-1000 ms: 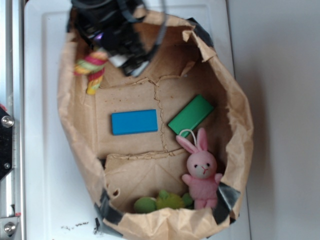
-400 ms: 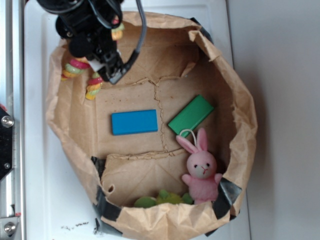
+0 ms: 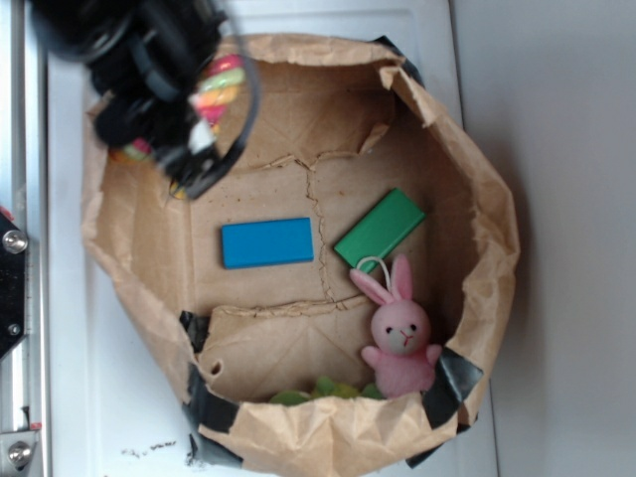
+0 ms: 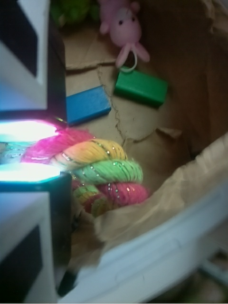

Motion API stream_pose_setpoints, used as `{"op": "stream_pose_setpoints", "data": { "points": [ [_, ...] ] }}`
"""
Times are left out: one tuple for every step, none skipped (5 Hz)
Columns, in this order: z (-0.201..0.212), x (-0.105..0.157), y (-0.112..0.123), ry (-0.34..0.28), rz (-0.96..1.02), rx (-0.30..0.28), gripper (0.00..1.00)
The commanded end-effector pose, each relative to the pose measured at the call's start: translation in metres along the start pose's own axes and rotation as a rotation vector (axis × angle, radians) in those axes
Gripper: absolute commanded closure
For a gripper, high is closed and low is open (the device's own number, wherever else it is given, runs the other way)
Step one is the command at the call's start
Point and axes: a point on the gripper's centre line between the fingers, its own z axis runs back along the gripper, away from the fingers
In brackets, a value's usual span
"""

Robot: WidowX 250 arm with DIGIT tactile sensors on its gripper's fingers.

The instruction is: Grab the multicolored rope.

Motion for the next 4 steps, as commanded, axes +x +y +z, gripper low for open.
{"op": "stream_pose_setpoints", "data": {
  "points": [
    [0.021, -0.002, -0.048, -0.074, -0.048, 0.105, 1.00],
    [0.020, 0.021, -0.049, -0.033, 0.001, 0.099, 1.00],
    [0.010, 0.045, -0.038, 0.008, 0.060, 0.101, 1.00],
    [0.014, 0.052, -0.040, 0.012, 0.056, 0.087, 1.00]
  ]
}}
